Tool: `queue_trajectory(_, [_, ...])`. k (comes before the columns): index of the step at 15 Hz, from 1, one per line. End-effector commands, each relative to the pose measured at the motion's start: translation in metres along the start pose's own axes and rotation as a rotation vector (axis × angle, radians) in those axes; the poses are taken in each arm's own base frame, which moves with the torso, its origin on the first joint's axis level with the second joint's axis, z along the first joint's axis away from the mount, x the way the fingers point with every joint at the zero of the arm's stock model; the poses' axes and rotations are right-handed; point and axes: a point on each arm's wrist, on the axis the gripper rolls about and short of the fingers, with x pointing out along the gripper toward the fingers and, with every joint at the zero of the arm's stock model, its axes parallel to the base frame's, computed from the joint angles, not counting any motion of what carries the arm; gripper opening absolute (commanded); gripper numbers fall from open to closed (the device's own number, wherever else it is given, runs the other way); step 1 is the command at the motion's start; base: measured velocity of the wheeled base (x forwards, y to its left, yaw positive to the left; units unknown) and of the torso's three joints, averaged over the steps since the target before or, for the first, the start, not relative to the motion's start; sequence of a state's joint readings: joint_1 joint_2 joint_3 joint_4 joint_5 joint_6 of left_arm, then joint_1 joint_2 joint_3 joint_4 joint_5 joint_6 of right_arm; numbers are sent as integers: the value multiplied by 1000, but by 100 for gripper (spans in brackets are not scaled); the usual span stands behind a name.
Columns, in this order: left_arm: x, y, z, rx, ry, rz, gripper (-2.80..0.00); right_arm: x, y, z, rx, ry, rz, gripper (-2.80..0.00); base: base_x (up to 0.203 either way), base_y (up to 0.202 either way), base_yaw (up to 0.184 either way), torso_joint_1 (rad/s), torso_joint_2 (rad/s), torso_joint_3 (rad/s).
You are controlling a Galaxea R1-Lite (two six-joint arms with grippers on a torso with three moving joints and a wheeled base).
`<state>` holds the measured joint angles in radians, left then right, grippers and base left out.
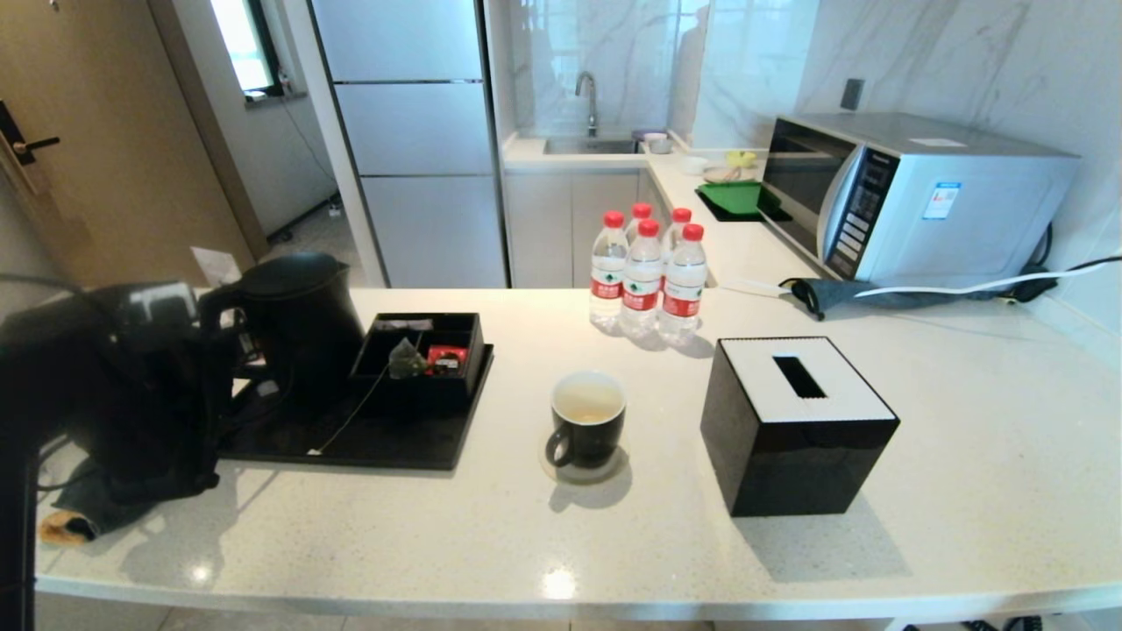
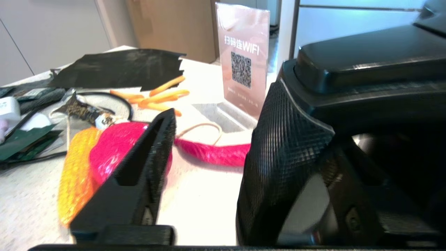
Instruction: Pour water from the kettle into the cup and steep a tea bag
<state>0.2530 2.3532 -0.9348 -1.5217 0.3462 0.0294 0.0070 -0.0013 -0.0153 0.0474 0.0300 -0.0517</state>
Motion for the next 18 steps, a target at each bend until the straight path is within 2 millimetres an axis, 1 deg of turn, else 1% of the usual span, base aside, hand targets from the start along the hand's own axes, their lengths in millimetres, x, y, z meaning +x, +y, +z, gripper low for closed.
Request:
queue_trajectory(1, [-9,5,16,-15,-46,6,0,0,0,0,0,1,1,-280,0,0,0,0,0,0])
queue_trajectory(4, [-21,10,29,-15,-43,8,0,0,0,0,0,1,1,-280,0,0,0,0,0,0])
queue_trajectory(7, [-42,16,44,-11,-32,3,0,0,0,0,0,1,1,-280,0,0,0,0,0,0])
queue_trajectory(10, [-75,27,54,5,13,0,0,0,0,0,0,1,1,-280,0,0,0,0,0,0])
queue_trajectory(14, [-131,46,63,34,94,-12,0,0,0,0,0,1,1,-280,0,0,0,0,0,0])
queue_trajectory(16, [-155,53,65,45,123,-20,0,0,0,0,0,1,1,-280,0,0,0,0,0,0])
queue_trajectory(17, [-163,56,67,47,129,-21,-280,0,0,0,0,1,1,-280,0,0,0,0,0,0])
queue_trajectory(18, [-169,58,69,47,129,-22,-280,0,0,0,0,1,1,-280,0,0,0,0,0,0])
